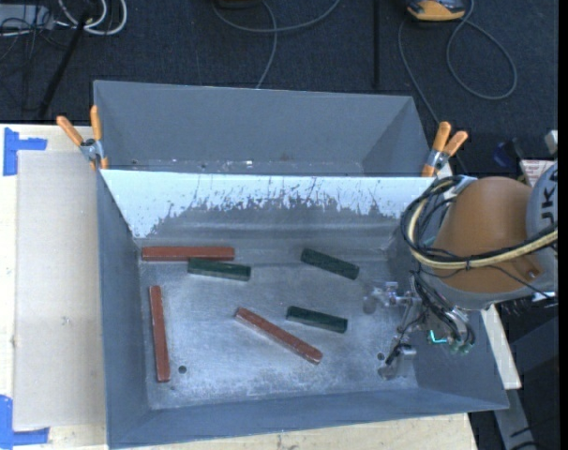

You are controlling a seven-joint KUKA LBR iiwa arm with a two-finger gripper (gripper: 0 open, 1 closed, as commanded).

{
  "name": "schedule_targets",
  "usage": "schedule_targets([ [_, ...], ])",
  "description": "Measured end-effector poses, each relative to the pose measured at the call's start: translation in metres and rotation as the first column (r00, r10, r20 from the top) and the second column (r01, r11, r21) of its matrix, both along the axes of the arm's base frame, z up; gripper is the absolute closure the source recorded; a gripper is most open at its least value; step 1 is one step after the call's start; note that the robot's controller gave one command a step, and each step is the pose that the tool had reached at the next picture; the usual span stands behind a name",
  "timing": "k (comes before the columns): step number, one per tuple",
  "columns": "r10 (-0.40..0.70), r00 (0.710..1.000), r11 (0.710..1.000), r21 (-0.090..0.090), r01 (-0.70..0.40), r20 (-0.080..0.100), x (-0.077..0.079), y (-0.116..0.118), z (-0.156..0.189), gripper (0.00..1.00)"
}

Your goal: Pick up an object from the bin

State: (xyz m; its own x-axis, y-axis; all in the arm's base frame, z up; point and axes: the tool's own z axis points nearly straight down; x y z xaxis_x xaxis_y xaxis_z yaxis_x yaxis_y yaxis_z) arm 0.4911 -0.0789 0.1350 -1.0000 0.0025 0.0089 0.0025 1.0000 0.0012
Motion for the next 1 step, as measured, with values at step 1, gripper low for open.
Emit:
schedule_targets([
  [1,0.144,0.99,0.99,0.002,-0.144,0.009,0.0664,0.0646,-0.0681,0.0],
])
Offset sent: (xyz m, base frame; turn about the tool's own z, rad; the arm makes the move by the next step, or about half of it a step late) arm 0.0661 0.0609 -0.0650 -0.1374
